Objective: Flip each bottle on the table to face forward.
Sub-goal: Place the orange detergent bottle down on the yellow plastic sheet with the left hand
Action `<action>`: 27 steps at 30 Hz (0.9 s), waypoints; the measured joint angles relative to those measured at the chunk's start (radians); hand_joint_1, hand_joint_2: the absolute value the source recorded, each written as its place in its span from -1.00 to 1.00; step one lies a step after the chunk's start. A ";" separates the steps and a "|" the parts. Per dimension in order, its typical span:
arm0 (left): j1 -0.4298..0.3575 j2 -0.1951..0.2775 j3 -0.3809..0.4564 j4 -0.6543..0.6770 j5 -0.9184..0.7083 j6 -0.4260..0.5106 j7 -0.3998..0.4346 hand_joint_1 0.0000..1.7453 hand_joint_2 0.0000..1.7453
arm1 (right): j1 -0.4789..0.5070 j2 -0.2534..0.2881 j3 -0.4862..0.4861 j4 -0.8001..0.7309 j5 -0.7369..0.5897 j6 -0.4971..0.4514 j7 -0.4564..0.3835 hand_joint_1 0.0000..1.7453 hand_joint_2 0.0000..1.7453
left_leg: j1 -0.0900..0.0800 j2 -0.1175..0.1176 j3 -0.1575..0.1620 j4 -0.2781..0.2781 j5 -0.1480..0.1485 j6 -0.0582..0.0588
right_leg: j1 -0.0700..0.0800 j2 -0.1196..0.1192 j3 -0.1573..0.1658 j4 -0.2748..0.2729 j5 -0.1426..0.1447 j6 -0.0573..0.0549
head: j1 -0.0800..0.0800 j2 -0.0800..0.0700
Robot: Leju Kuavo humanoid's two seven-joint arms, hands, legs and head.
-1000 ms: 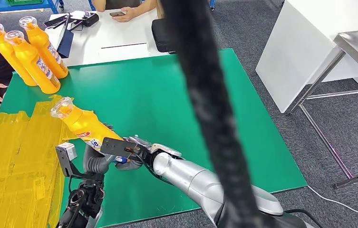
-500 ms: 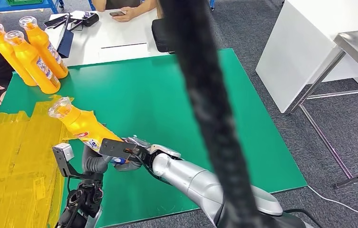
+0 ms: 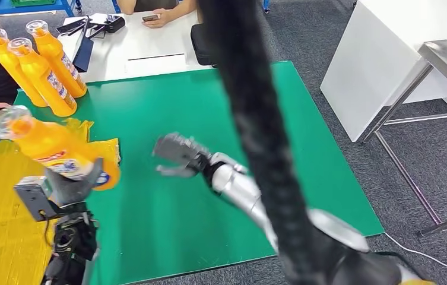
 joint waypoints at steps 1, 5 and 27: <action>0.001 0.009 0.010 -0.011 -0.032 0.043 -0.005 1.00 1.00 | -0.010 -0.015 -0.028 -0.004 0.017 0.004 -0.004 -1.00 -1.00 | 0.000 0.000 0.000 0.000 0.000 0.000 | 0.000 0.000 0.000 0.000 0.000 0.000 | 0.000 0.000; -0.004 0.053 0.038 -0.020 -0.200 0.222 -0.008 1.00 1.00 | -0.032 -0.067 -0.155 -0.032 0.108 0.039 -0.010 -1.00 -1.00 | 0.000 -0.001 0.000 0.000 0.000 0.001 | 0.000 0.000 0.000 0.000 0.000 0.000 | 0.000 0.000; -0.260 0.236 0.085 0.560 -1.487 0.380 0.681 1.00 1.00 | -0.069 -0.117 -0.447 -0.081 0.264 0.142 -0.035 -1.00 -1.00 | 0.000 0.000 -0.001 0.000 0.002 -0.001 | 0.000 -0.001 -0.001 0.000 0.002 0.000 | 0.000 0.000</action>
